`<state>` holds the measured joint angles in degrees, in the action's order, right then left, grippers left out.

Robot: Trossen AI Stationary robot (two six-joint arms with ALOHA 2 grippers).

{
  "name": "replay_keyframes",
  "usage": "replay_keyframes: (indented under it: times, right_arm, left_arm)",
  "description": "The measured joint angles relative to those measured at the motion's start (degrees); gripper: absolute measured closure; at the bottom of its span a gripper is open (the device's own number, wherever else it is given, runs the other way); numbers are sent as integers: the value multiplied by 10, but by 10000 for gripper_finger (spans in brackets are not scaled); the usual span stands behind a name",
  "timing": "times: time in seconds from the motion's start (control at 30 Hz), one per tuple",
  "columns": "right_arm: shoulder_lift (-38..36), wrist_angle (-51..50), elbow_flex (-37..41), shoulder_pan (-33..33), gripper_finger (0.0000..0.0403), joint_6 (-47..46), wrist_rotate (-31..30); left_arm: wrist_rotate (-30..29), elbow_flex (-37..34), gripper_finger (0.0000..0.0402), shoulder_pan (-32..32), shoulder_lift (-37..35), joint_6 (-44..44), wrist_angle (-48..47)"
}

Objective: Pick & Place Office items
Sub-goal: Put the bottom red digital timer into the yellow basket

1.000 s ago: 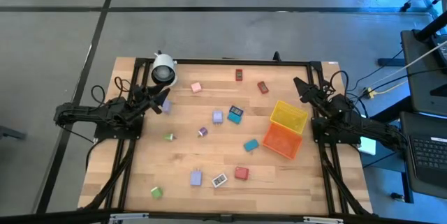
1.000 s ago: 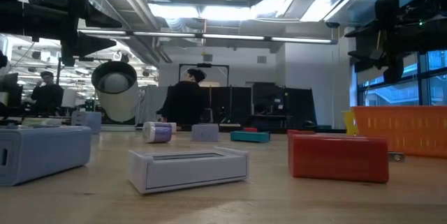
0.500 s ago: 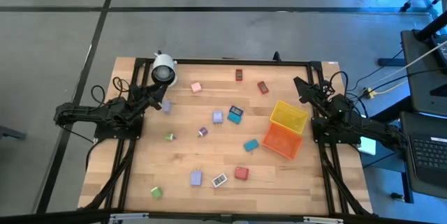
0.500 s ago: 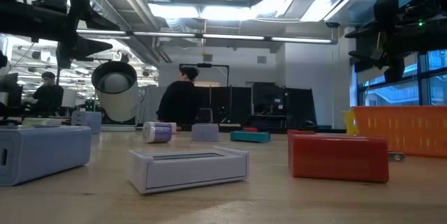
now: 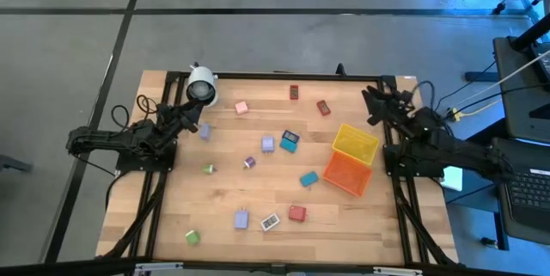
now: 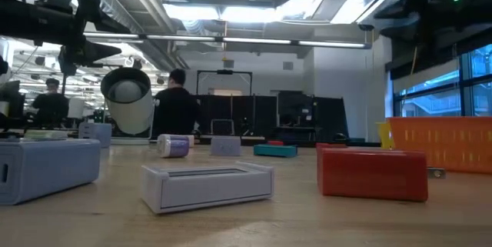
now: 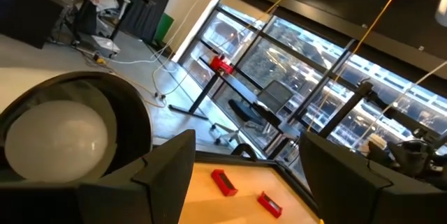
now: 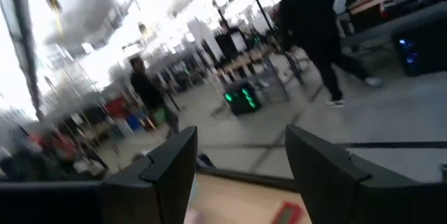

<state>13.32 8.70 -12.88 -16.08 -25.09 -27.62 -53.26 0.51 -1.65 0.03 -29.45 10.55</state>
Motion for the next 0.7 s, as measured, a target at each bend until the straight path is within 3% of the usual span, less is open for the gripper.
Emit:
replay_keyframes:
  times: [0.47, 0.63, 0.7]
  right_arm:
    - [358, 40, -86, 0, 182, -30, -9]
    - [493, -36, -178, -6, 182, -70, -81]
    - [546, -98, -224, -15, 182, -86, -81]
  left_arm:
    - [-1, 0, 150, 0, 0, -14, 1]
    - [-1, 0, 150, 0, 0, -13, 0]
    - [-1, 0, 150, 0, 0, -13, 0]
